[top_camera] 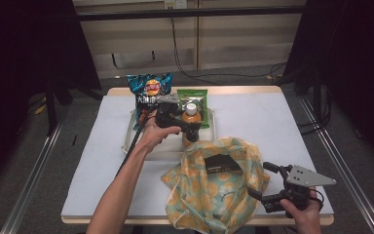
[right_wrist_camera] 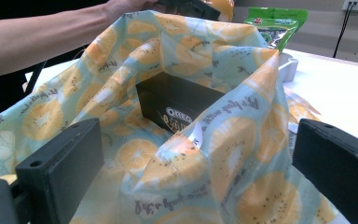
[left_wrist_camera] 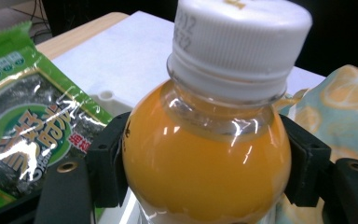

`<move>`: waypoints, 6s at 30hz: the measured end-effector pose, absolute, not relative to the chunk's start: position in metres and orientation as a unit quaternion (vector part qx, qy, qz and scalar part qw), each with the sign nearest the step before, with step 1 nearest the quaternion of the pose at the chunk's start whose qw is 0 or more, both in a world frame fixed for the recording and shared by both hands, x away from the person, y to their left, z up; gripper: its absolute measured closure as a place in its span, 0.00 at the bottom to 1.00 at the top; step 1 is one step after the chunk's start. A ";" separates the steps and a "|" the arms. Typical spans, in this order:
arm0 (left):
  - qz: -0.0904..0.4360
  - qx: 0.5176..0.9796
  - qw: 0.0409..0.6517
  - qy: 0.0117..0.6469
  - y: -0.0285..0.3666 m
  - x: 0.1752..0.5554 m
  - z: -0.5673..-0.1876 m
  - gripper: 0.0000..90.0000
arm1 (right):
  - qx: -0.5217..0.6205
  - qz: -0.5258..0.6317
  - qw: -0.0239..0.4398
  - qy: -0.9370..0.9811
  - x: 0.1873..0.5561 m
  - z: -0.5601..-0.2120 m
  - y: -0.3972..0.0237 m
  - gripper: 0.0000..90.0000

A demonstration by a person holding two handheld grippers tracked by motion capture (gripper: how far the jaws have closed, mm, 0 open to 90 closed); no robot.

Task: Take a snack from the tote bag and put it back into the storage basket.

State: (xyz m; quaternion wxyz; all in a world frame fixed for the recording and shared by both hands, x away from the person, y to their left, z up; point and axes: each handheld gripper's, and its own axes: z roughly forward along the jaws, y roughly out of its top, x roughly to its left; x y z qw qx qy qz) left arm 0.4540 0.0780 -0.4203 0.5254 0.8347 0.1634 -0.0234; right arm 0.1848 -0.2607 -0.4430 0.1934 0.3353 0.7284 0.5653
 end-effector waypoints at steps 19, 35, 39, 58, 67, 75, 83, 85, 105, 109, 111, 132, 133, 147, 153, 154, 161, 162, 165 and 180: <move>-0.004 0.841 0.512 0.173 0.081 0.442 -0.421 0.33 | 0.338 0.564 0.193 0.728 0.185 -0.443 -0.259 0.01; 0.046 0.825 0.517 0.223 0.073 0.428 -0.424 0.23 | 0.335 0.564 0.192 0.730 0.185 -0.443 -0.259 0.01; 0.048 0.821 0.517 0.238 0.072 0.426 -0.426 0.21 | 0.335 0.564 0.193 0.730 0.186 -0.444 -0.259 0.01; 0.038 0.837 0.503 0.211 0.068 0.431 -0.427 0.33 | 0.338 0.562 0.194 0.729 0.185 -0.444 -0.260 0.01; -0.002 0.838 0.526 0.146 0.068 0.445 -0.415 0.33 | 0.336 0.561 0.193 0.731 0.186 -0.444 -0.260 0.01; -0.023 0.846 0.522 0.109 0.055 0.450 -0.417 0.33 | 0.336 0.562 0.192 0.731 0.186 -0.444 -0.260 0.01; -0.045 0.849 0.517 0.099 0.042 0.455 -0.427 0.33 | 0.337 0.564 0.190 0.729 0.186 -0.444 -0.261 0.01; -0.047 0.852 0.512 0.096 0.040 0.455 -0.429 0.33 | 0.337 0.564 0.189 0.729 0.186 -0.444 -0.261 0.01; -0.039 0.850 0.507 0.135 0.039 0.448 -0.427 0.13 | 0.338 0.562 0.189 0.731 0.187 -0.445 -0.259 0.01; -0.026 0.842 0.516 0.153 0.048 0.440 -0.423 0.12 | 0.335 0.564 0.188 0.730 0.188 -0.445 -0.260 0.01; -0.019 0.841 0.514 0.167 0.054 0.437 -0.419 0.13 | 0.336 0.565 0.189 0.730 0.188 -0.445 -0.260 0.01; 0.017 0.803 0.573 0.164 0.096 0.380 -0.386 0.45 | 0.349 0.559 0.195 0.726 0.196 -0.438 -0.258 0.21; 0.017 0.802 0.574 0.165 0.098 0.377 -0.385 0.47 | 0.350 0.557 0.197 0.727 0.197 -0.437 -0.258 0.22; 0.005 0.811 0.565 0.150 0.096 0.336 -0.382 0.47 | 0.352 0.552 0.177 0.735 0.232 -0.427 -0.256 0.23; 0.001 0.810 0.569 0.143 0.094 0.318 -0.381 0.35 | 0.334 0.549 0.173 0.746 0.247 -0.425 -0.247 0.36; -0.004 0.812 0.566 0.140 0.093 0.317 -0.383 0.33 | 0.330 0.548 0.173 0.749 0.249 -0.425 -0.245 0.39; -0.007 0.835 0.529 0.150 0.084 0.311 -0.414 0.26 | 0.321 0.533 0.160 0.766 0.266 -0.432 -0.231 0.40; -0.008 0.839 0.522 0.157 0.083 0.312 -0.418 0.26 | 0.319 0.529 0.159 0.770 0.269 -0.433 -0.229 0.40; -0.002 0.845 0.507 0.172 0.085 0.317 -0.427 0.25 | 0.322 0.524 0.153 0.774 0.275 -0.438 -0.225 0.40; -0.053 0.865 0.473 0.159 0.104 0.322 -0.444 1.00 | 0.328 0.526 0.149 0.771 0.277 -0.451 -0.223 0.79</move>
